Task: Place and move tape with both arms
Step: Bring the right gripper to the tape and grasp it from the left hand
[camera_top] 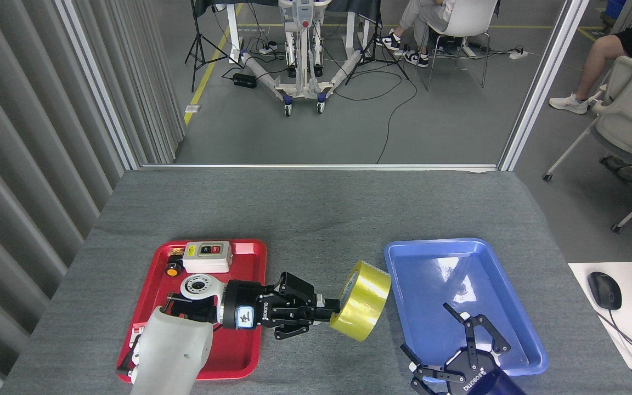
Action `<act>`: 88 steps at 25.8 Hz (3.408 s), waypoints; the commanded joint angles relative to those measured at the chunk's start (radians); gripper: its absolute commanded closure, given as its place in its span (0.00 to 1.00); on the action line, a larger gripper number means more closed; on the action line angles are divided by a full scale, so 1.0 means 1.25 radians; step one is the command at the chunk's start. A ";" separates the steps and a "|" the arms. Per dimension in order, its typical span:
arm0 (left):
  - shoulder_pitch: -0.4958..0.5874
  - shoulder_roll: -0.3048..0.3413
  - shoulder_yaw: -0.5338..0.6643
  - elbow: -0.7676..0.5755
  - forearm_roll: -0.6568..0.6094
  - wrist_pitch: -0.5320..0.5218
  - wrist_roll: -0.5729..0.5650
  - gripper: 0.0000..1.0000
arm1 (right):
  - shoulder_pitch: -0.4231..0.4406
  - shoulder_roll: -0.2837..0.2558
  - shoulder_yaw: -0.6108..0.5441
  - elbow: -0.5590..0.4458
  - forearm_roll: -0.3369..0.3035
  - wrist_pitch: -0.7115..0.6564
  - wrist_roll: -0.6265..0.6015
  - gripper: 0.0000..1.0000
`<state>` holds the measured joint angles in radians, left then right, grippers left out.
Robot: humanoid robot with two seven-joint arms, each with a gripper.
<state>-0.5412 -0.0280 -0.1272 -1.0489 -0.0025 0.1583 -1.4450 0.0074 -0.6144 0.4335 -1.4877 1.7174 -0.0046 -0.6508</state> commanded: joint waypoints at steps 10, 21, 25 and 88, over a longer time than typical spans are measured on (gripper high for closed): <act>0.003 0.008 0.001 -0.004 -0.010 -0.001 0.000 1.00 | -0.067 -0.010 0.124 0.013 0.051 0.028 0.002 0.01; 0.003 0.008 0.001 -0.009 -0.015 -0.001 0.001 1.00 | -0.113 0.045 0.176 0.067 0.053 0.032 0.004 0.09; 0.002 0.008 0.001 -0.009 -0.015 -0.001 0.001 1.00 | -0.125 0.063 0.178 0.069 0.052 0.032 0.004 0.17; -0.001 0.060 0.006 0.008 -0.089 -0.081 0.001 0.00 | -0.170 0.134 0.209 0.120 0.052 0.031 0.008 0.92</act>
<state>-0.5397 0.0414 -0.1237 -1.0487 -0.0861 0.0776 -1.4321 -0.2068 -0.4464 0.6955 -1.3381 1.7832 -0.0015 -0.6284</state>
